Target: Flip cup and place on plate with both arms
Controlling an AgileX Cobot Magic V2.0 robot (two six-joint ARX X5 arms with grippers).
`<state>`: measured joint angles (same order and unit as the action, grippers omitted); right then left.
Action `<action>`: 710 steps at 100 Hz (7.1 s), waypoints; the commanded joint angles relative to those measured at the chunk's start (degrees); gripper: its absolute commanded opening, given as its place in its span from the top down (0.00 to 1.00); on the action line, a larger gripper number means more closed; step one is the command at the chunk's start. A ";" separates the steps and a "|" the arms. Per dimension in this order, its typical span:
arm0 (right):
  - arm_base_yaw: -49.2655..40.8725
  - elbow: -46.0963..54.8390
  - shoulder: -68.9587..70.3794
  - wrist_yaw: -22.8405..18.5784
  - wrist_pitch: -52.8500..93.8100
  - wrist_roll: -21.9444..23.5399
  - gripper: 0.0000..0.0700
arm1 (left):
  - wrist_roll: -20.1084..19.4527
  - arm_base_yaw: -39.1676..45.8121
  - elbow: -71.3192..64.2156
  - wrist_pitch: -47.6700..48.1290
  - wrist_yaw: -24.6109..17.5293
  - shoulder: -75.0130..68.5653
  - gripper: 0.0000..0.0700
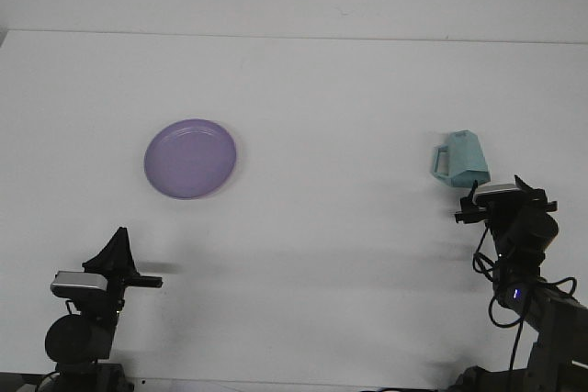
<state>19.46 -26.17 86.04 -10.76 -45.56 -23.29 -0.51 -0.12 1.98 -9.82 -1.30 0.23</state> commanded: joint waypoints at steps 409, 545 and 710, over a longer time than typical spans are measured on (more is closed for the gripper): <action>-55.15 -60.57 7.85 6.64 115.91 18.43 0.46 | 14.25 0.04 1.44 -3.54 -3.93 -0.04 0.98; -42.99 -4.11 -72.87 24.28 68.78 25.03 0.47 | 8.24 -36.33 73.02 43.19 -24.87 80.91 0.38; -42.99 -4.11 -72.87 24.26 69.18 25.03 0.47 | -0.63 -38.69 101.00 63.98 -15.87 109.44 0.98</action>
<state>-23.29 -29.89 13.15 13.34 23.88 1.32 -0.14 -40.05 100.49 52.86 -17.82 110.45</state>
